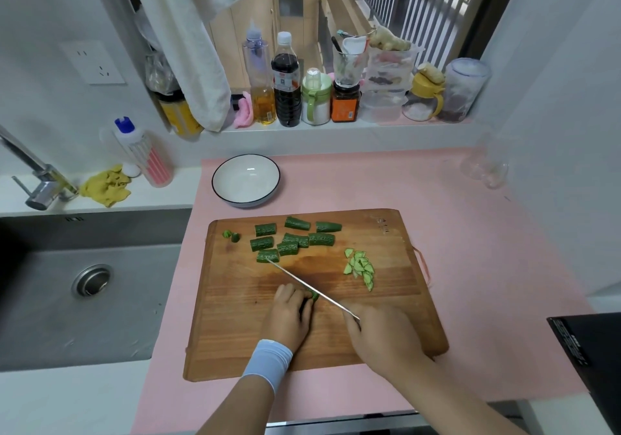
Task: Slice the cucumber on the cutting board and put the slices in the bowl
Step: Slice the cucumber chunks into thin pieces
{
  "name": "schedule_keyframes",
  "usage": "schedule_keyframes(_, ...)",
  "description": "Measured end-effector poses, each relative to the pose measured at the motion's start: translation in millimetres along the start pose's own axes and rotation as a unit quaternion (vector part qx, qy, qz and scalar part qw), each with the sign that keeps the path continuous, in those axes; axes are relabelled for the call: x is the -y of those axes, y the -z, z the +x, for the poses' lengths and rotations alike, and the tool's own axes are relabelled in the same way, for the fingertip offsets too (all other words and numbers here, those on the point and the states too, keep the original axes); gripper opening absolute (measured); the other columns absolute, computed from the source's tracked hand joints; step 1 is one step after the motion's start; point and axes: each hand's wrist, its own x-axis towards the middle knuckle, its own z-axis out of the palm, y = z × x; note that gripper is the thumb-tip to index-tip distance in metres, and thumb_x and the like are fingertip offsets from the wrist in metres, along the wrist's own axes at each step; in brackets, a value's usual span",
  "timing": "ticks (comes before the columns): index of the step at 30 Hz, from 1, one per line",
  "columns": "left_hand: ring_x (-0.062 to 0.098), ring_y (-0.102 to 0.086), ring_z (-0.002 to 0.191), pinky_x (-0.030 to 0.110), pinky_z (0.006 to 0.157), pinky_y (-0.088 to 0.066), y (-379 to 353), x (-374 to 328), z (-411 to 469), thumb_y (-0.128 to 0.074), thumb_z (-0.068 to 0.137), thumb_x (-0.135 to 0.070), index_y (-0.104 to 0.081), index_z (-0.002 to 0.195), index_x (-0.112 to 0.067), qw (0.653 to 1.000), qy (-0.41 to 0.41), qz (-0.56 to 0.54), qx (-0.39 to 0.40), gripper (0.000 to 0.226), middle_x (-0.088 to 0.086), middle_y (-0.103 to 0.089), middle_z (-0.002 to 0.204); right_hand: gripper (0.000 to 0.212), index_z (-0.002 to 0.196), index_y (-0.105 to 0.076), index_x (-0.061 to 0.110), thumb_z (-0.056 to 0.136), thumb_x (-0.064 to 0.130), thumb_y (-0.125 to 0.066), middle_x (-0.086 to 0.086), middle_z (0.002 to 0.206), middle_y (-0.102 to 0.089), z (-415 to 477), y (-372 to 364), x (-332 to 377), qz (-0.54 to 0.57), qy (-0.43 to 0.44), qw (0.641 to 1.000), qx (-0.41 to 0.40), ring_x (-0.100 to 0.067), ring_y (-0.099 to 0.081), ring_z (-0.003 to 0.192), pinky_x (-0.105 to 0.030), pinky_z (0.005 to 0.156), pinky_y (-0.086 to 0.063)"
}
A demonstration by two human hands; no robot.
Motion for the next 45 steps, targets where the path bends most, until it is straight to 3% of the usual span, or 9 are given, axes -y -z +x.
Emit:
schedule_keyframes(6,0.021,-0.051,0.095,0.022,0.092,-0.040,3.1,-4.4,-1.8,-0.051,0.089,-0.017,-0.066,0.106,-0.009,1.000,-0.006,-0.013,-0.008,0.024,0.005,-0.062,0.104,0.015,0.090,-0.068,0.029,0.095,0.030,-0.054,0.006,0.066,-0.064,-7.5,-7.5,-1.1,-0.009,0.038,0.998,-0.042,-0.019,-0.061,0.058,-0.033,0.050,-0.046)
schedule_keyframes(11,0.021,-0.052,0.087,0.024,0.086,-0.044,1.6,-1.0,-2.6,-0.052,0.090,-0.018,-0.067,0.096,-0.009,1.000,0.001,-0.009,-0.003,0.018,0.004,-0.060,0.093,0.026,0.099,-0.064,0.030,0.102,0.037,-0.038,0.005,0.080,-0.068,-7.3,1.4,-5.1,-0.012,0.021,1.000,0.009,-0.017,-0.063,0.071,-0.035,0.065,-0.053)
schedule_keyframes(14,0.018,-0.050,0.083,0.022,0.083,-0.043,0.6,0.3,-2.4,-0.063,0.087,-0.009,-0.066,0.090,-0.010,1.000,-0.010,-0.008,-0.010,0.004,0.003,-0.057,0.088,0.025,0.092,-0.060,0.029,0.102,0.036,-0.038,0.005,0.079,-0.066,-7.7,7.6,-5.0,-0.011,0.009,1.000,0.021,-0.017,-0.063,0.071,-0.034,0.065,-0.051)
schedule_keyframes(17,0.017,-0.050,0.084,0.013,0.086,-0.036,0.5,0.5,-2.0,-0.071,0.081,0.000,-0.066,0.090,-0.009,1.000,-0.006,-0.011,-0.005,0.013,0.002,-0.058,0.088,0.024,0.083,-0.052,0.029,0.102,0.036,-0.039,0.006,0.078,-0.065,-6.3,8.3,-6.1,0.002,0.007,0.999,0.035,-0.016,-0.062,0.071,-0.035,0.066,-0.053)
schedule_keyframes(24,0.016,-0.053,0.088,0.013,0.089,-0.038,-0.3,1.9,-2.8,-0.067,0.084,-0.003,-0.067,0.092,-0.009,1.000,-0.006,-0.015,-0.005,0.010,0.000,-0.059,0.093,0.026,0.082,-0.056,0.021,0.101,0.032,-0.042,0.004,0.072,-0.062,10.6,3.6,-7.0,0.045,-0.018,0.995,0.087,-0.018,-0.060,0.068,-0.037,0.064,-0.051)
schedule_keyframes(30,0.016,-0.053,0.086,0.009,0.091,-0.034,-1.0,1.8,-2.3,-0.068,0.084,-0.003,-0.067,0.092,-0.008,1.000,-0.005,-0.014,0.000,0.009,0.000,-0.059,0.091,0.024,0.094,-0.062,0.021,0.102,0.032,-0.041,0.005,0.075,-0.063,20.2,-4.0,-1.3,0.056,-0.019,0.993,0.101,-0.018,-0.061,0.072,-0.033,0.064,-0.049)
schedule_keyframes(34,0.016,-0.053,0.086,0.014,0.087,-0.039,-1.2,2.6,-3.3,-0.060,0.089,-0.013,-0.067,0.092,-0.008,1.000,-0.011,-0.011,-0.004,0.009,-0.001,-0.058,0.091,0.024,0.101,-0.064,0.027,0.103,0.032,-0.041,0.012,0.068,-0.050,16.6,-4.3,-1.9,0.063,-0.010,0.994,0.089,-0.010,-0.049,0.063,-0.027,0.057,-0.040)
schedule_keyframes(39,0.016,-0.053,0.086,0.019,0.084,-0.044,-2.6,2.5,-3.6,-0.062,0.088,-0.012,-0.067,0.092,-0.008,1.000,-0.011,-0.013,-0.007,0.007,-0.001,-0.058,0.090,0.024,0.102,-0.063,0.033,0.103,0.037,-0.040,0.009,0.075,-0.063,2.5,-3.8,-8.1,0.061,-0.013,0.996,0.066,-0.013,-0.061,0.069,-0.031,0.064,-0.052)
schedule_keyframes(45,0.016,-0.052,0.086,0.013,0.088,-0.037,-2.6,1.7,-3.7,-0.060,0.089,-0.014,-0.068,0.092,-0.009,1.000,-0.010,-0.012,-0.011,0.010,0.000,-0.058,0.090,0.030,0.118,-0.064,0.033,0.104,0.038,-0.038,0.008,0.090,-0.070,-6.1,1.3,-15.6,0.044,0.002,0.997,0.056,-0.011,-0.058,0.073,-0.029,0.068,-0.050)
